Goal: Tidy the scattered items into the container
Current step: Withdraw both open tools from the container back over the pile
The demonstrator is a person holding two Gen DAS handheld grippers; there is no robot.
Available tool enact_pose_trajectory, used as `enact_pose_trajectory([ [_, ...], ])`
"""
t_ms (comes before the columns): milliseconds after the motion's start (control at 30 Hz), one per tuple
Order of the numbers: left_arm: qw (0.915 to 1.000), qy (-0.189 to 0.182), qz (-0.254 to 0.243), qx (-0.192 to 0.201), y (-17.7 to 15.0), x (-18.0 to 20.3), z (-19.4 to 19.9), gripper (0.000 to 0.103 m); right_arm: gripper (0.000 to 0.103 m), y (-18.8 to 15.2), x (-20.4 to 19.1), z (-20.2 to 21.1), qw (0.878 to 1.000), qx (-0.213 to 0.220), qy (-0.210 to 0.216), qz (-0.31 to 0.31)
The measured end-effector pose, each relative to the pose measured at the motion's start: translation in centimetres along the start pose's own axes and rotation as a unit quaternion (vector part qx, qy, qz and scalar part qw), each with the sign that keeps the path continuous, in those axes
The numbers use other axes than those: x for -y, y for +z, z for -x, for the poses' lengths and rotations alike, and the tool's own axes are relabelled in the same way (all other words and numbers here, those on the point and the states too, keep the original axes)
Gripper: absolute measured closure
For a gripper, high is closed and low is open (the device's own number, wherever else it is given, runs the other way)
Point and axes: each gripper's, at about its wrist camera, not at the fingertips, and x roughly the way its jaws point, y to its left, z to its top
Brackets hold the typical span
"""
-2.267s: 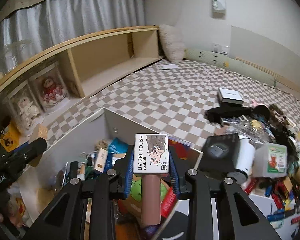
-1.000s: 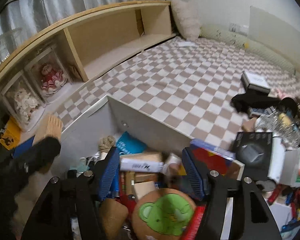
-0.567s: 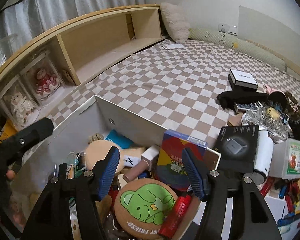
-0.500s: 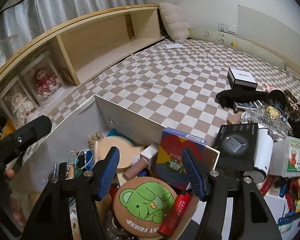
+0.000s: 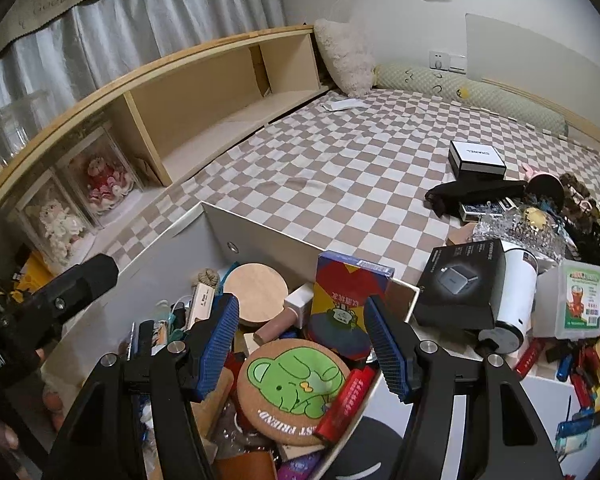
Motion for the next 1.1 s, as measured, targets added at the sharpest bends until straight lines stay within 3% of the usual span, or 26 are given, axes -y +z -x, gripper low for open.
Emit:
enact_pose_trajectory([
  [67,0.9999,0.001,-0.01,0.004,-0.2,0.5,0.4,0.0,0.036,-0.2,0.1,0.6,1.0,0.006,-0.004,0.0],
  [167,0.9998,0.002,-0.016,0.009,-0.5,1.0,1.0,0.0,0.019,-0.5,0.5,1.5,1.0,0.019,-0.016,-0.003],
  [333,0.9992,0.009,-0.034,0.021,-0.9,2.0,2.0,0.0,0.019,-1.0,1.3,3.0,0.999,0.034,-0.033,-0.007],
  [467,0.9989,-0.003,-0.043,0.019,-1.2,3.0,2.4,0.0,0.006,-1.5,2.1,4.1,0.998,0.049,-0.048,-0.015],
  [633,0.9984,0.002,-0.051,0.024,-1.4,4.4,3.0,0.0,0.006,-2.0,3.0,5.5,0.996,0.057,-0.063,-0.015],
  [733,0.9982,0.004,-0.053,0.028,-1.6,5.1,3.4,0.0,0.0,-2.3,3.6,6.2,0.995,0.062,-0.072,-0.019],
  [1100,0.9967,-0.003,-0.072,0.036,-2.5,8.0,4.3,0.0,0.0,-3.3,6.3,9.4,0.991,0.083,-0.102,-0.034],
])
